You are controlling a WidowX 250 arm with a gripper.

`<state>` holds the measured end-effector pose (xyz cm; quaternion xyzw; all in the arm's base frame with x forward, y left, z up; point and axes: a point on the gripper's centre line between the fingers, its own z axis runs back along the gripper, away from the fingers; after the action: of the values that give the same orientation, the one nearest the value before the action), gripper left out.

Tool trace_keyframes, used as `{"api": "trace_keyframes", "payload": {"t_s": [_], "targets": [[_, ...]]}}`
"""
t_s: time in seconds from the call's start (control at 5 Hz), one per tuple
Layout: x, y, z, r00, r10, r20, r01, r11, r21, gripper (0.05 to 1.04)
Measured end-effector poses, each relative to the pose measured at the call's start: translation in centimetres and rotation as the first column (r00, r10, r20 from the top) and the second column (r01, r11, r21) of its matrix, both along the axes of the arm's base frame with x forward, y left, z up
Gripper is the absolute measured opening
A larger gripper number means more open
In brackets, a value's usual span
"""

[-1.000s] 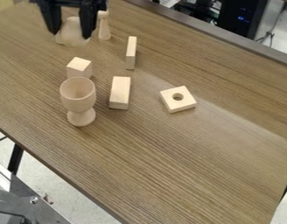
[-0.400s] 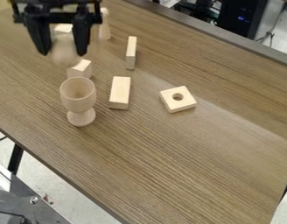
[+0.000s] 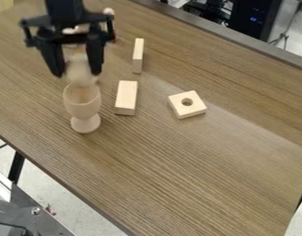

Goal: Put the ball in the cup

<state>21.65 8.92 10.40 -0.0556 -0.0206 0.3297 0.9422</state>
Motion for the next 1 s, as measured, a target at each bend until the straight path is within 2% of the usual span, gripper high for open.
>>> {"api": "trace_keyframes", "payload": {"t_s": [0.2,0.4,0.6,0.8,1.0], "targets": [[-0.18,0.24,-0.49,1.0,0.002,-0.015,-0.002,1.0,0.013,0.7],[-0.21,0.28,-0.58,1.0,0.008,-0.009,-0.008,1.0,0.007,0.7],[-0.48,0.36,-0.83,1.0,0.015,-0.016,-0.015,1.0,0.007,0.778],[-0.46,0.41,-0.79,1.0,0.022,-0.007,-0.023,1.0,-0.008,0.941],[-0.23,0.49,-0.52,1.0,0.021,0.007,-0.021,1.0,-0.016,0.996]]}}
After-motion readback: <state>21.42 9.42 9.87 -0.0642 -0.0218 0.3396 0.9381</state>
